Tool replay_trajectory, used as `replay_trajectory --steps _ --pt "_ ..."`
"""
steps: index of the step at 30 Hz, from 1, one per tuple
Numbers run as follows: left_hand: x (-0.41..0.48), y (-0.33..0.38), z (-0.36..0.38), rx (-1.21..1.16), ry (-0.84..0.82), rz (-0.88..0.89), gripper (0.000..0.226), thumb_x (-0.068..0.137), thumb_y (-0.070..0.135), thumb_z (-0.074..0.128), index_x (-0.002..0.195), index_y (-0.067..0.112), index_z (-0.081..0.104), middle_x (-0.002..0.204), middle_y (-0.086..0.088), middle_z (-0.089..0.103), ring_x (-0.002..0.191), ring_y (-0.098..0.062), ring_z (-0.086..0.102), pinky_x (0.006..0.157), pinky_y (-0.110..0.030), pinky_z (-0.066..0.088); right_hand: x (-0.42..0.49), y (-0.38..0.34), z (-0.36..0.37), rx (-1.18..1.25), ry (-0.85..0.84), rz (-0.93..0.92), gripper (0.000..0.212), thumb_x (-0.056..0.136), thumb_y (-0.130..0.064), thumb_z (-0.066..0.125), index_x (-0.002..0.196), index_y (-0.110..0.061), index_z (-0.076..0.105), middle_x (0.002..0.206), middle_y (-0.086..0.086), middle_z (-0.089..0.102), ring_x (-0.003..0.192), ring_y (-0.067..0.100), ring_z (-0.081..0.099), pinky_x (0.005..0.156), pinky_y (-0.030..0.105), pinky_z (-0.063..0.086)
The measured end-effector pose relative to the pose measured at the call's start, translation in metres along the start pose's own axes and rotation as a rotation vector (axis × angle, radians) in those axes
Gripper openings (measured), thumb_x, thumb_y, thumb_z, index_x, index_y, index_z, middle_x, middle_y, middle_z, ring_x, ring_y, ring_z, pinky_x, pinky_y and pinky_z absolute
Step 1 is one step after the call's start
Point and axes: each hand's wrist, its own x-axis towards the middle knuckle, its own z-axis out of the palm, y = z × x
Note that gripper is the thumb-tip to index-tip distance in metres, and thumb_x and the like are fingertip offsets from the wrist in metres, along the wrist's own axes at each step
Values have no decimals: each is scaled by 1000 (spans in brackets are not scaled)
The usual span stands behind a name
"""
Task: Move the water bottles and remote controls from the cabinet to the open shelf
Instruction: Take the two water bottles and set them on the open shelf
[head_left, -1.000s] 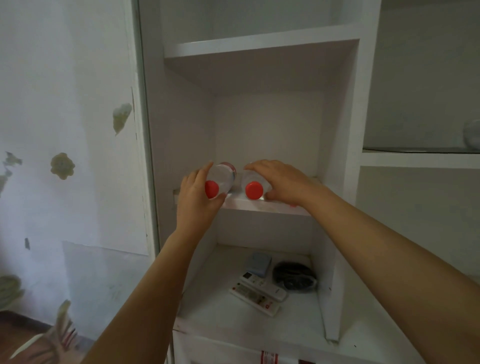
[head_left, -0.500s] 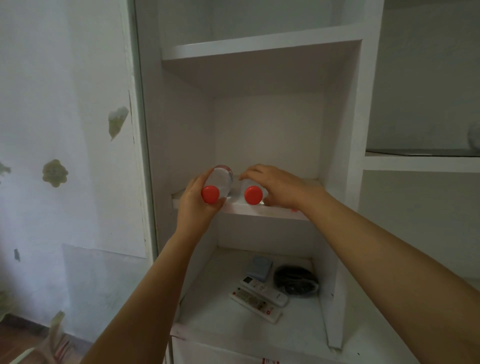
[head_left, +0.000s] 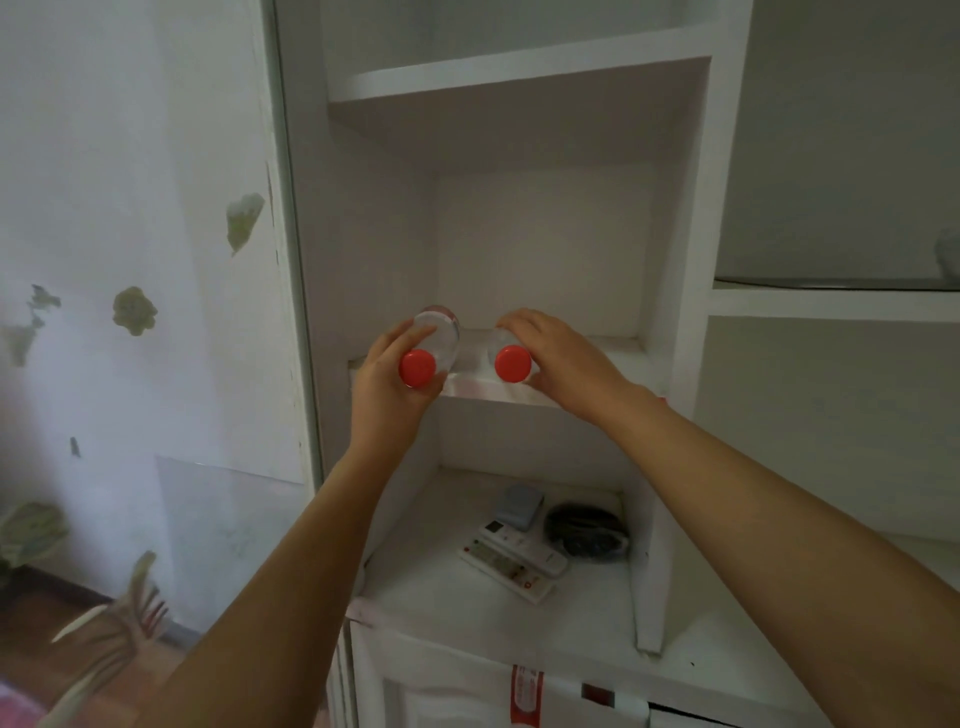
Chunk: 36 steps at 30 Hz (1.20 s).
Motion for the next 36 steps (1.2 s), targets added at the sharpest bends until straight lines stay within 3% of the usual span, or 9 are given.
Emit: replay_trajectory --steps 5,9,15,22,25,27,32,36 --pt "-16 24 -11 38 63 57 52 71 4 72 120 16 57 135 -9 50 118 -22 49 96 -25 36 -22 -10 -9 11 59 -7 64 76 4 62 132 -13 36 138 15 41 127 30 39 96 46 45" --pt "-32 42 -21 59 123 77 51 73 7 72 120 17 56 136 -8 49 115 -11 43 96 -21 35 -42 -24 -21 37 124 -34 60 77 5 62 130 -14 38 142 12 38 127 29 40 92 47 48" --pt "-61 70 -44 42 123 82 50 74 6 70 121 16 55 137 -8 46 114 -8 39 87 2 25 -75 -60 -53 64 194 -34 60 77 5 64 130 -9 40 141 19 39 127 35 40 99 50 43" --pt "-105 107 -87 -5 74 66 51 75 7 70 123 16 54 138 -9 46 119 -16 44 94 -16 33 -125 -110 -85 60 198 46 63 77 0 66 132 -13 39 142 15 39 132 31 37 103 51 39" --pt "-129 119 -108 -25 55 80 52 73 5 71 121 16 56 135 -9 49 113 -9 42 89 2 27 -153 -133 -95 49 192 88 63 76 0 67 131 -14 39 142 14 41 131 30 37 101 53 40" --pt "-145 126 -118 -31 27 60 53 72 5 72 121 16 56 134 -8 50 114 -9 43 86 7 24 -174 -147 -102 53 175 115 62 76 -2 67 130 -14 40 141 13 42 130 29 39 100 50 42" --pt "-183 151 -130 -51 -71 26 54 71 7 73 122 15 56 134 -8 51 120 -23 49 97 -22 35 -226 -170 -122 67 125 200 63 76 -2 67 132 -14 39 142 10 42 128 28 41 103 45 40" --pt "-205 178 -125 -111 -137 3 53 72 6 72 121 15 55 135 -8 50 121 -21 48 97 -21 33 -263 -174 -140 70 116 277 62 77 -5 68 131 -13 39 138 11 44 124 29 44 103 41 39"
